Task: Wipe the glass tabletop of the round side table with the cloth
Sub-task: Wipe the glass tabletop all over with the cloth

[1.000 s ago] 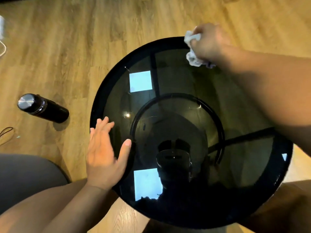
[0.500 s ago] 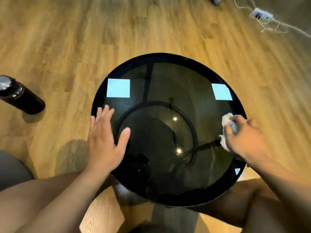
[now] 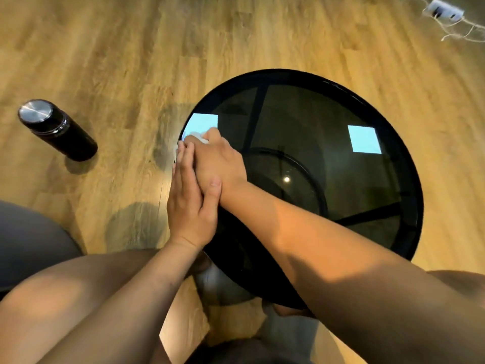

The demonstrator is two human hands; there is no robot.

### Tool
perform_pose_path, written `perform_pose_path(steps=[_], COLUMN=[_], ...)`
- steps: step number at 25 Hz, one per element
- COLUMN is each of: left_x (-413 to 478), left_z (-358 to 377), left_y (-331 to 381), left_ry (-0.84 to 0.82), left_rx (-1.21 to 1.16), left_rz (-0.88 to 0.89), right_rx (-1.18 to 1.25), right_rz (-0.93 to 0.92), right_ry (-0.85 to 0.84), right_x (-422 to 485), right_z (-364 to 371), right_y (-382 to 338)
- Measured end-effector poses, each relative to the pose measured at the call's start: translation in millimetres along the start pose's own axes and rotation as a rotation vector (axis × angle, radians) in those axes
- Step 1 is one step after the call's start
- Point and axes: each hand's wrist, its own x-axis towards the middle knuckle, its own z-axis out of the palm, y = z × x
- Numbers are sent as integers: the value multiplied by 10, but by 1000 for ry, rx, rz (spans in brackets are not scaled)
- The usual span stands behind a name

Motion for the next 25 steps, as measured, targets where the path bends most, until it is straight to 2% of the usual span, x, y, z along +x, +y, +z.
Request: perform_pose_path(steps=[6, 9, 12, 14, 16, 18, 22, 25], left_x=[-10, -39, -56, -25, -13, -8, 1, 5], left_z=[26, 22, 21, 19, 9, 9, 21, 1], left_y=[44, 82, 117, 91, 50, 28, 5, 7], left_ry=[-110, -122, -108, -112, -116, -99, -80, -29], left_rx=[235, 182, 167, 153, 149, 159, 185, 44], left_rz=[9, -59, -79, -80, -59, -39, 2, -25], right_rx=[-38, -130, -326, -342, -389, -292, -145, -8], right_rz=[91, 190, 421, 538, 614, 607, 283, 33], right_ry=[3, 88, 125, 172, 225, 291, 267, 105], right_x=[412, 33, -617, -931, -924, -759, -606, -640], right_z=[-165, -655, -1342, -1522, -1345, -1093, -376, 9], right_y=[464, 1556, 2889, 3181, 2900, 2347, 893, 15])
